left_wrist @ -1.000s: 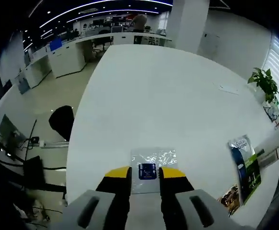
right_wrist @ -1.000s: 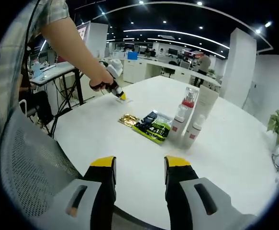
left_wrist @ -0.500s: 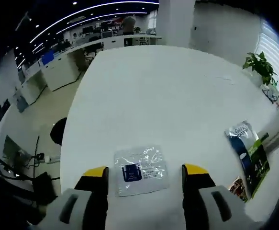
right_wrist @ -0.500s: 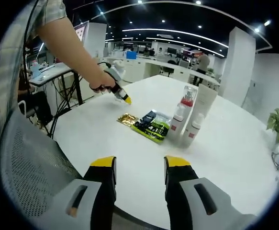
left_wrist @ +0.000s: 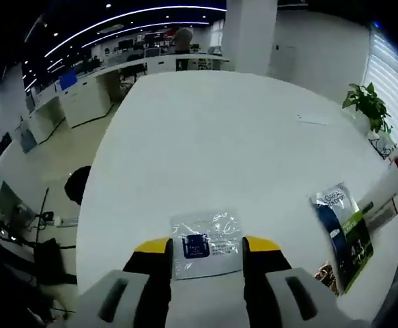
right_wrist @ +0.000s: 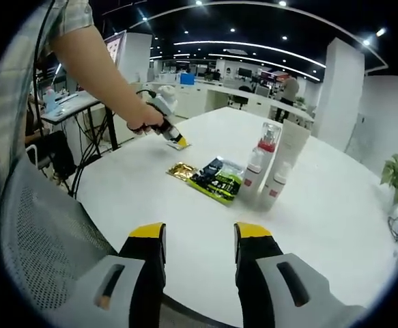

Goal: Arrange the skincare products in the storage area until every visible bottle or jar stands upright without overlapping.

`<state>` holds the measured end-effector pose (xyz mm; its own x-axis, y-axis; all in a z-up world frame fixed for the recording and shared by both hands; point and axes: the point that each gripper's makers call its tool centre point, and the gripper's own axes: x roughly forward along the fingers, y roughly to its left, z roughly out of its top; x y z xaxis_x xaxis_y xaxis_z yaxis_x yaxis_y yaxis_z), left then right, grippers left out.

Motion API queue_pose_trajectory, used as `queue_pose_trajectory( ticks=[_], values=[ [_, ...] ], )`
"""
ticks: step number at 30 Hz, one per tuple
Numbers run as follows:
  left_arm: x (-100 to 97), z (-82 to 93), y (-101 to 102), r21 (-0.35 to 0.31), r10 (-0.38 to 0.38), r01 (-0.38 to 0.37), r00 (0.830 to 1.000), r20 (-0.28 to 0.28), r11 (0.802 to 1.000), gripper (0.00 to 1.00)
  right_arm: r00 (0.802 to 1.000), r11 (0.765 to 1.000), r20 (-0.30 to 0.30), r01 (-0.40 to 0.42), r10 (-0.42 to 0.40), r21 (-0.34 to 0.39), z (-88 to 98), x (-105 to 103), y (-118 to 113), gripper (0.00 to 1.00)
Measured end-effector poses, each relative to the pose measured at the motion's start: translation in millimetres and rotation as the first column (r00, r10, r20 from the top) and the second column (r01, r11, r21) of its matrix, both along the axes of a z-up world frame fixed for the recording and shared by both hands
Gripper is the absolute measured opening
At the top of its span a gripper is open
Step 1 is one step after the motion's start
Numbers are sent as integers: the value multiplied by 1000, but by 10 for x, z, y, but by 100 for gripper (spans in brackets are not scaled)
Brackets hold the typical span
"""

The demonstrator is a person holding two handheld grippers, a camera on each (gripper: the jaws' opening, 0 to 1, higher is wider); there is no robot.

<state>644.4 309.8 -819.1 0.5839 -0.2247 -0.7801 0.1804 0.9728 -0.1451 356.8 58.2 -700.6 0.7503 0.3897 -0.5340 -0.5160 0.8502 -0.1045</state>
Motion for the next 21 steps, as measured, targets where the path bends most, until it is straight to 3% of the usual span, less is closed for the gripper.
queue_pose_trajectory(
  ticks=[3, 10, 17, 21],
  values=[
    [-93, 31, -65, -5, -16, 16, 1000, 9, 1000, 42, 1000, 1000, 4, 10, -11, 12, 20, 12, -13, 38],
    [-273, 339, -348, -144, 10, 3, 996, 85, 990, 42, 1000, 999, 18, 2, -2, 35, 61, 7, 14, 39],
    [-812, 568, -750, -293, 15, 15, 995, 100, 956, 42, 999, 998, 38, -4, 2, 61, 120, 7, 35, 39],
    [-1114, 643, -899, -331, -5, 36, 996, 94, 943, 42, 998, 997, 57, -7, 2, 80, 174, 2, 44, 39]
  ],
)
